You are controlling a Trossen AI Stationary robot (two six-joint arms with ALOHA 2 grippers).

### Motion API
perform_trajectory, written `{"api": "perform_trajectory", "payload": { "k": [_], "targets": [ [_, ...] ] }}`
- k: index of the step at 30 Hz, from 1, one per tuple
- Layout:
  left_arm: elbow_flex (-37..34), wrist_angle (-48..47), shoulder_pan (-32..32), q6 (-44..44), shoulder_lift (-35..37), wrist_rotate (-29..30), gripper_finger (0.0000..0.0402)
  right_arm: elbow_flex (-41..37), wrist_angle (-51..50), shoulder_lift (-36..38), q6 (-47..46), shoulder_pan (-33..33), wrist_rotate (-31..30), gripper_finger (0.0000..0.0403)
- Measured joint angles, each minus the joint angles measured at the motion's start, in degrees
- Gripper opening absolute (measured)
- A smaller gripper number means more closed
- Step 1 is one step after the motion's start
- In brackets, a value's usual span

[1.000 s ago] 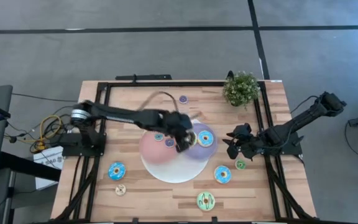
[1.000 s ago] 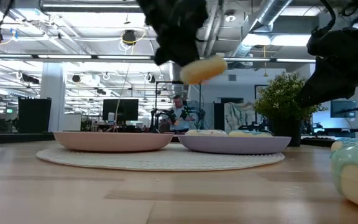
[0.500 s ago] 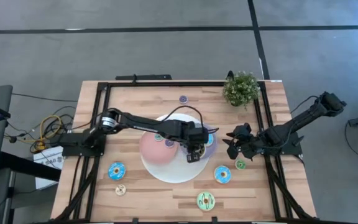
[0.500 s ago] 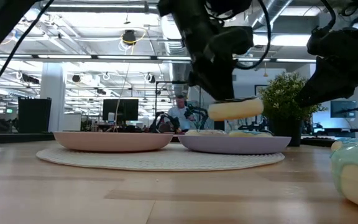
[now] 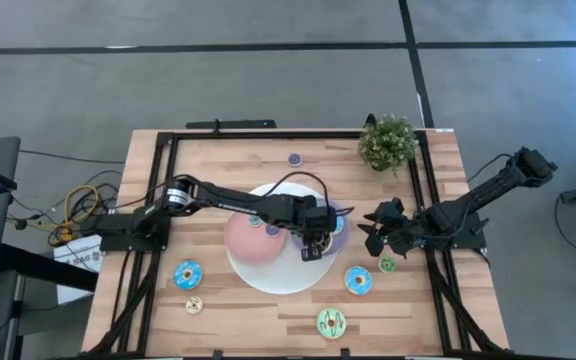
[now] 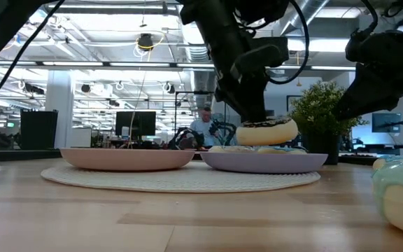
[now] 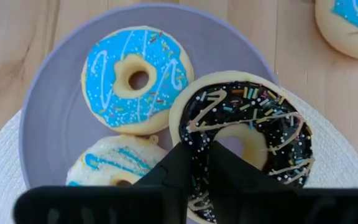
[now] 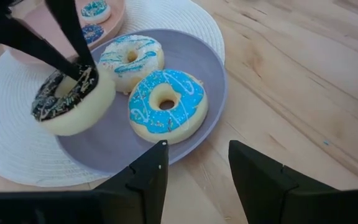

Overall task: Pick & Place donuts
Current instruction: Put the big black donut on the violet plate

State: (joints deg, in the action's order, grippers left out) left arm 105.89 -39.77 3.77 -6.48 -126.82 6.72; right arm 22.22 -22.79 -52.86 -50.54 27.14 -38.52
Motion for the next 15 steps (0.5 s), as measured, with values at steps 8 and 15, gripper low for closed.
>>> {"api": "perform_trajectory", "payload": {
  "k": [8, 15],
  "targets": [
    [0.01, -0.23, 0.0, -0.14, 0.0, 1.15, 0.0107, 0.0, -0.04, 0.0, 0.02, -0.02, 0.0, 0.0157],
    [0.0, -0.23, 0.0, -0.22, 0.0, 1.18, 0.0142, 0.0, -0.03, 0.0, 0.02, -0.02, 0.0, 0.0155]
  ]
}}
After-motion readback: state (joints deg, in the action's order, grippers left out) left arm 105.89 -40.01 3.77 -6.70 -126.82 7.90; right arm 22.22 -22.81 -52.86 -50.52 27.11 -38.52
